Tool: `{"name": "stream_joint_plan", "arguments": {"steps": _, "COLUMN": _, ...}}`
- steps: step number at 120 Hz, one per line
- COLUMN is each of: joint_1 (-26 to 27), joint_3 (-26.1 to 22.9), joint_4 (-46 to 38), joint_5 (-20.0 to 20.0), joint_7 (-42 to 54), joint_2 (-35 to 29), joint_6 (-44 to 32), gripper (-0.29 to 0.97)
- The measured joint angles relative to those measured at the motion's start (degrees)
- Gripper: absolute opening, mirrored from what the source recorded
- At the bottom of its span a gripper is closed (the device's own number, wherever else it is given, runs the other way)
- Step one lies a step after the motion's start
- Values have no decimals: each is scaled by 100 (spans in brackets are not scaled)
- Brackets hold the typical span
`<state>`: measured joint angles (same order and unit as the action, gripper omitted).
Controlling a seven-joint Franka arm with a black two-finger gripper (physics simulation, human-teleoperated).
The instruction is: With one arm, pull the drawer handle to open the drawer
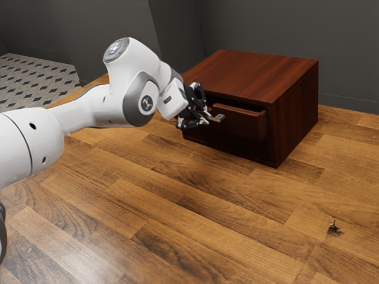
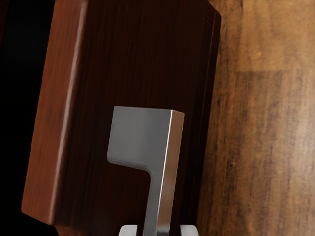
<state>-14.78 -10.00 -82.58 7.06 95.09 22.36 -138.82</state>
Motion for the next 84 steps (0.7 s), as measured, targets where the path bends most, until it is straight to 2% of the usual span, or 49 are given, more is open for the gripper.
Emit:
{"name": "stream_joint_plan", "arguments": {"steps": 63, "joint_1": -1, "joint_3": 77, "joint_4": -585, "joint_5": -7, "joint_7": -111, "joint_2": -449, "joint_6": 4, "gripper": 3}}
{"name": "stream_joint_plan", "arguments": {"steps": 84, "joint_1": -6, "joint_3": 81, "joint_4": -761, "joint_5": 4, "joint_7": -149, "joint_2": -601, "joint_6": 3, "gripper": 1}}
